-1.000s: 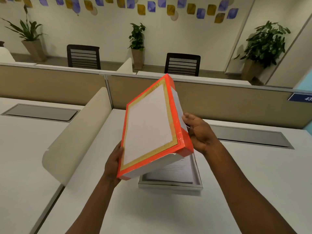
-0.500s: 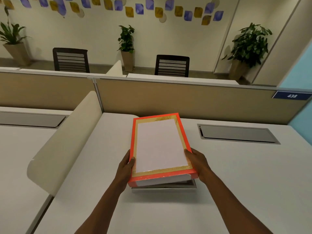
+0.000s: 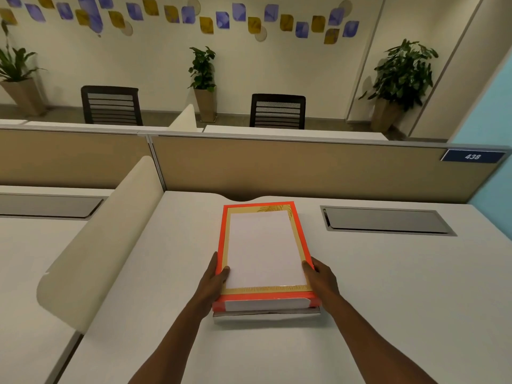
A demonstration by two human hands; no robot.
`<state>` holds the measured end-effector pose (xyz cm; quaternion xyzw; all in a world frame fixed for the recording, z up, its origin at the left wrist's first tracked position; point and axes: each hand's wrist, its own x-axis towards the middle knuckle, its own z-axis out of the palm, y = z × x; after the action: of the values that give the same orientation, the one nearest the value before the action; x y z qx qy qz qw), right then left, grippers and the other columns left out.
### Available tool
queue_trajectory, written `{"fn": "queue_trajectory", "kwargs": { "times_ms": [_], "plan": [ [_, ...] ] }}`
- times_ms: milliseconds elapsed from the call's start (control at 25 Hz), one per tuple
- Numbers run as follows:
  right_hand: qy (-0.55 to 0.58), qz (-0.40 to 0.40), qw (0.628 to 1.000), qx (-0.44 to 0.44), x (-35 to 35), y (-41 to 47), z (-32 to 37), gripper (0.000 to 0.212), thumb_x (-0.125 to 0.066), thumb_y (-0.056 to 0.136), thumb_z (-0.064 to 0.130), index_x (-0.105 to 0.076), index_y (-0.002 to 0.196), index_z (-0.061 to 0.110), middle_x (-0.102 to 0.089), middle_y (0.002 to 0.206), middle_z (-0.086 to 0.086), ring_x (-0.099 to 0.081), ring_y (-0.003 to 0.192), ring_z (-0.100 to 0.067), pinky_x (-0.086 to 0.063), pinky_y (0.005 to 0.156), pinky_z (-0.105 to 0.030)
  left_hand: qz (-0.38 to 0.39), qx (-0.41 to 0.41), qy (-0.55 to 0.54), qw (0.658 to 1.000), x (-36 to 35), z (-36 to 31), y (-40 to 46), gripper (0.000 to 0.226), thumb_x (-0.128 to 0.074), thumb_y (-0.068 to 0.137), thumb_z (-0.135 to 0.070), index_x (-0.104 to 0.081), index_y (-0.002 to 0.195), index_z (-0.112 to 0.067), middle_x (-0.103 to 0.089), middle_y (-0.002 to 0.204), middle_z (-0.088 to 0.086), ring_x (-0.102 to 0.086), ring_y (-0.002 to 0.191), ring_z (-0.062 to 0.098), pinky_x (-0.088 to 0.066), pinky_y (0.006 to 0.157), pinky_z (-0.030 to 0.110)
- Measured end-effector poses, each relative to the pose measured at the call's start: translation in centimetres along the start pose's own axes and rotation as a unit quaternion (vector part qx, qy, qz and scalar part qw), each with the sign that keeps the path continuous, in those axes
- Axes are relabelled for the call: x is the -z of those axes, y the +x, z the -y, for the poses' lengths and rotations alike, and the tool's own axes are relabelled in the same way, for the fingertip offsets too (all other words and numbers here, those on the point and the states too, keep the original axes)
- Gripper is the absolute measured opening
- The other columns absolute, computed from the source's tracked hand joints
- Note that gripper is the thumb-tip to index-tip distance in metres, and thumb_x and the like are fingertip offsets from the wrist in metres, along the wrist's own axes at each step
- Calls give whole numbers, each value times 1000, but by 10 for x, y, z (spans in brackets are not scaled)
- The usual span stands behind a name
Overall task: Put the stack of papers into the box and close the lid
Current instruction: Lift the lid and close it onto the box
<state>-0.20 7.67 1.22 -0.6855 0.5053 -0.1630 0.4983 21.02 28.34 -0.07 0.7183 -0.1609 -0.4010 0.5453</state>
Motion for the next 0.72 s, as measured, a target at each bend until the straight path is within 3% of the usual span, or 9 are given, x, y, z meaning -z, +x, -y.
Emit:
{"fn": "queue_trajectory", "kwargs": {
  "times_ms": [320,520,720],
  "plan": [
    [-37,3,999,12,-2,-4,-6,41,-43,103,41,-55,137,21,-65,118,-3,-60,99,-22,-53,95,-42,-21,-7,13,1000,-4,5,-5,64,-49,101,-37,-20,158,-32,-46,152,3,-58,126,32,-52,104,55],
    [-84,-13,996,21,-5,-7,-6,42,-43,102,42,-46,138,20,-65,123,-8,-64,97,-25,-55,89,-40,-37,-2,17,999,-5,2,-7,61,-50,102,-37,-23,157,-31,-47,151,2,-58,117,25,-52,103,52],
    [-103,-30,994,30,-5,-9,-8,37,-48,101,41,-42,132,22,-66,116,-9,-65,80,-21,-56,68,-31,-40,-6,33,999,-6,7,-12,62,-48,102,-40,-21,157,-32,-46,153,2,-58,124,29,-51,105,54]
  ]
}}
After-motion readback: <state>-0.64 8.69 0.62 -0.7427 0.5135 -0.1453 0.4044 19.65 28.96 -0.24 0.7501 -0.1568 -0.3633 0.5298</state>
